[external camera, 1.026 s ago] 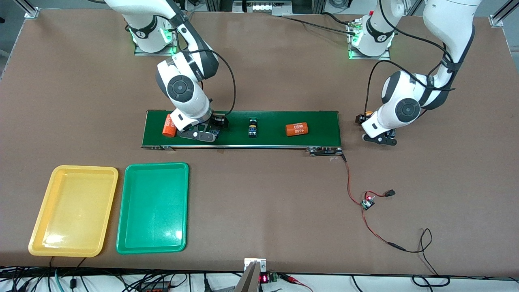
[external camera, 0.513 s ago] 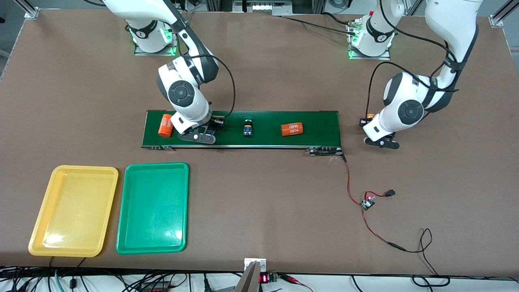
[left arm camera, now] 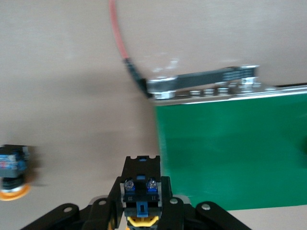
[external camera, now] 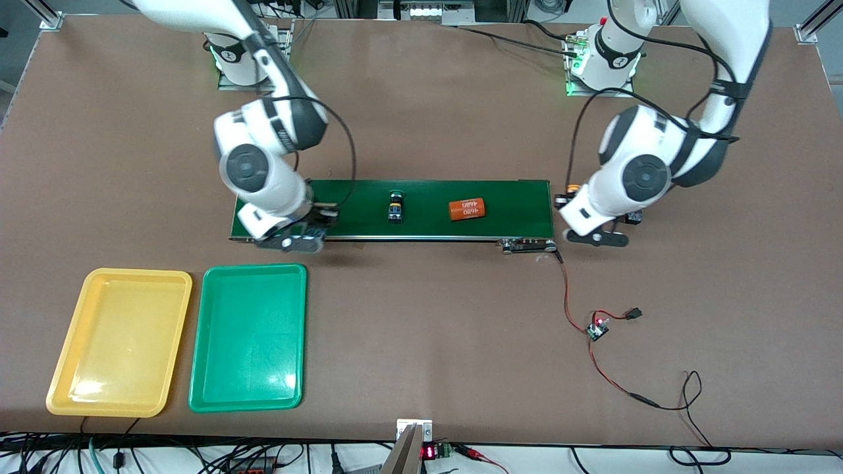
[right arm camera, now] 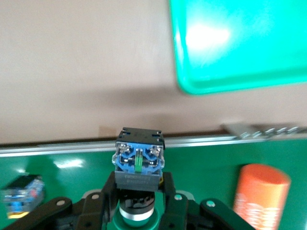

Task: Sort buttons by color to trays
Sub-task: 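Lower the right gripper's button into the tray while the left gripper places another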

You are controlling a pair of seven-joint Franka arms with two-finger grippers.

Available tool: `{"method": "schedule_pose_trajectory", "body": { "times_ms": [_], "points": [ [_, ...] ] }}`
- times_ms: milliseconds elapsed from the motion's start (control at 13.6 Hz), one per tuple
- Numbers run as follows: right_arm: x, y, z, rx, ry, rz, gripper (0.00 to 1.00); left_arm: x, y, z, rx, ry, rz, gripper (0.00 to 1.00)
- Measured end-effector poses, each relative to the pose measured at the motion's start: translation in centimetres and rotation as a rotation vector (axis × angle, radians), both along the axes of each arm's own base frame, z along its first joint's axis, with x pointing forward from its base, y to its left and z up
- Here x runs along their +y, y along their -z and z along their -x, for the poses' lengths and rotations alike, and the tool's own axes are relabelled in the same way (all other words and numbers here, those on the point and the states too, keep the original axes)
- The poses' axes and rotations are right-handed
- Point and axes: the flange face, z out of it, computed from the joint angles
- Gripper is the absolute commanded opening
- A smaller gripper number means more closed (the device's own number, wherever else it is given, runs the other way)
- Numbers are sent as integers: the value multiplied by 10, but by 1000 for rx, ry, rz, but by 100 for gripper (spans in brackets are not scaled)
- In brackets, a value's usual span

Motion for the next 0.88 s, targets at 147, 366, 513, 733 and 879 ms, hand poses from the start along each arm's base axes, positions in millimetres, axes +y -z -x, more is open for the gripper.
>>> {"method": "schedule_pose_trajectory", "body": {
  "times_ms": [147,366,513,733,879],
  "points": [
    [-25,-36,-23,-32,1,-17,2,-10,5,0,-15,-2,10,8],
    [-59,-33,-38,-34,-13,-18,3,-20,13,-1,-13,-43,68,8],
    [-93,-21,-51,-34,-17,-18,3,-35,17,2,-16,-51,93,8],
    [-136,3,-73,-76,-38,-25,3,-66,33,10,-33,-95,105,50],
    [-152,31,-89,-140,-72,-16,4,-77,42,14,-30,-110,107,100]
  ]
}}
